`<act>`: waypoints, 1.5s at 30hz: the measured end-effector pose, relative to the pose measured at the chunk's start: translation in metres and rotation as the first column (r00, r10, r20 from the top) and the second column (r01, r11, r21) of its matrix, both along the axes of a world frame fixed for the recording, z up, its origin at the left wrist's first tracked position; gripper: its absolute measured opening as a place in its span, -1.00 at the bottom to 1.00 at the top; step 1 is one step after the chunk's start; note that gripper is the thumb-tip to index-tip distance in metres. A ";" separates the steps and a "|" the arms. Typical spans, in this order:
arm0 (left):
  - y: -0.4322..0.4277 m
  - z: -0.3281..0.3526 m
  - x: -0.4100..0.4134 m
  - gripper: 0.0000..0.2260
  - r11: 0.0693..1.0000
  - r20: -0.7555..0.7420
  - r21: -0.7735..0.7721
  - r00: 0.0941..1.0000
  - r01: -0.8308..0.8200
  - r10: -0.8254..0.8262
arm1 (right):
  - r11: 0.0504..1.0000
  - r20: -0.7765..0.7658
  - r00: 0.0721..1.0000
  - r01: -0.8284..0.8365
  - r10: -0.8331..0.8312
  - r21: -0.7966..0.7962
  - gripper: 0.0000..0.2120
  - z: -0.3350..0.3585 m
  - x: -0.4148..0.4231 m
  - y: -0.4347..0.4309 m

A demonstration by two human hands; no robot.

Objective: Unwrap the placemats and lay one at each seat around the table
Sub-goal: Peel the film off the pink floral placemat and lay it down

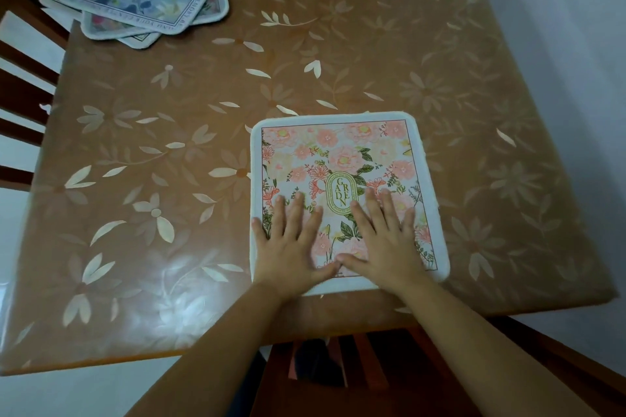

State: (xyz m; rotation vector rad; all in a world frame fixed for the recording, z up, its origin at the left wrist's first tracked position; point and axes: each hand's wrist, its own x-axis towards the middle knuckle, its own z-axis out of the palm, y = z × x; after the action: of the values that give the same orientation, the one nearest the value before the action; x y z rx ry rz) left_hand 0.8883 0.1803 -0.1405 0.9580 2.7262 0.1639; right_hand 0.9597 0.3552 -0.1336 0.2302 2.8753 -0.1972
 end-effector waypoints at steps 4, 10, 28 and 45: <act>0.016 -0.003 -0.031 -0.24 1.000 -0.012 -0.008 1.000 -0.011 0.010 | 1.000 -0.031 0.999 0.005 -0.006 -0.026 -0.17 -0.004 -0.035 0.016; 0.030 -0.005 -0.073 -0.29 0.999 -0.040 0.023 0.998 -0.046 0.047 | 0.998 -0.108 0.994 0.025 -0.030 -0.054 -0.24 -0.005 -0.075 0.042; -0.026 0.003 -0.003 -0.28 1.000 -0.024 -0.006 0.999 0.028 -0.028 | 0.991 -0.074 0.988 0.135 -0.133 0.020 -0.29 0.003 0.012 0.029; -0.097 0.025 0.035 -0.53 0.992 0.100 0.085 0.990 0.091 -0.100 | 0.983 0.130 0.990 0.083 -0.061 -0.166 -0.27 0.038 0.030 -0.059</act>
State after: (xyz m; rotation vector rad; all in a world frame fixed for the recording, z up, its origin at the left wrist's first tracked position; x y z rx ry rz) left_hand 0.9237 0.0833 -0.1152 1.0688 2.5904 0.2994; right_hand 0.9900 0.2967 -0.0953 0.3026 2.7097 -0.4265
